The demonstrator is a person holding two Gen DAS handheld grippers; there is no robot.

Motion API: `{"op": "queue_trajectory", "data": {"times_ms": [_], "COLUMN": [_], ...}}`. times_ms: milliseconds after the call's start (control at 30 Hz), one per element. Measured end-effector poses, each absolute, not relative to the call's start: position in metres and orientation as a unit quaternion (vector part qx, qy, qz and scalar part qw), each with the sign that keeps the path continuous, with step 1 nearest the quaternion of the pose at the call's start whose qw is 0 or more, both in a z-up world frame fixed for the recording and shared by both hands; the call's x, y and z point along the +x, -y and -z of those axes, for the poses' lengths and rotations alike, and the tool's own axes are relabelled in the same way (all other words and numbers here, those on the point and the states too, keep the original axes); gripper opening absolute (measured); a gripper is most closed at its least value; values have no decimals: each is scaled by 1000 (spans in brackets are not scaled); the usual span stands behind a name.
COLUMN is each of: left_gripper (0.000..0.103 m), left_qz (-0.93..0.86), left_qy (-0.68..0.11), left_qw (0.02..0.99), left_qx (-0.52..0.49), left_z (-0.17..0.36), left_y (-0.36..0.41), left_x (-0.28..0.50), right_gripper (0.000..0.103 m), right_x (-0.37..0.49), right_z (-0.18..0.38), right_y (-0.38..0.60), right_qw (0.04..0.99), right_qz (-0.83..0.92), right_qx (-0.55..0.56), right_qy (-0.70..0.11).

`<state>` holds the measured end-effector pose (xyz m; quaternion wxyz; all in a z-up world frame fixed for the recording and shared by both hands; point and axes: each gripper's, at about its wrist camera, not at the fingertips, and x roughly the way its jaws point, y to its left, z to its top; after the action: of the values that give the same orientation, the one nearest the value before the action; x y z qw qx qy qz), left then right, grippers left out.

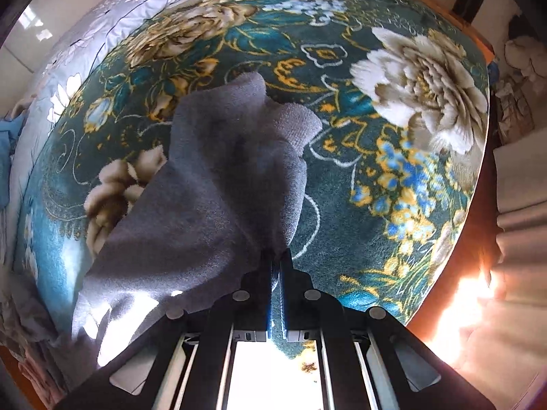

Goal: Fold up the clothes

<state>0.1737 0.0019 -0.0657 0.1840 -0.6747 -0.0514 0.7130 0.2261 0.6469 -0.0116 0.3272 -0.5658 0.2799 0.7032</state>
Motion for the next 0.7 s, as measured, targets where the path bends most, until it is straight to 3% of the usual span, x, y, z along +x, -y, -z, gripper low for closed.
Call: {"op": "queue_trajectory", "data": {"times_ms": [67,133,167,233,400,600,700], "left_gripper": [31,40,44,49,50,51,53], "left_qz": [-723,-738,-746,-759,-763,-759,-758], "left_qy": [71,92,103,124,173,195,194], "left_qw": [181,176,170,158,105,91,85], "left_qx": [-663,-645,-635,-620,-614,-615,-617], "left_z": [52,41,37,37,57,59,52], "left_y": [2,9,13,17,13,13,19], "left_x": [168,157,150,131,79,73,77], "right_gripper": [17,36,39,40,41,45,45], "right_x": [216,198,189,154,50,-39,-58], "right_z": [-6,-30,-38,-57,-71,-42,-17], "right_y": [-638,-618,-608,-576,-442,-240,-177], "right_qw": [334,343,341,303,78,-154,-193], "right_qz": [-716,-736,-747,-777,-837,-815,-791], "right_qx": [-565,-558,-554,-542,-534,-558,-581], "right_qy": [-238,-169,-139,-102,-93,-38,-9]}}
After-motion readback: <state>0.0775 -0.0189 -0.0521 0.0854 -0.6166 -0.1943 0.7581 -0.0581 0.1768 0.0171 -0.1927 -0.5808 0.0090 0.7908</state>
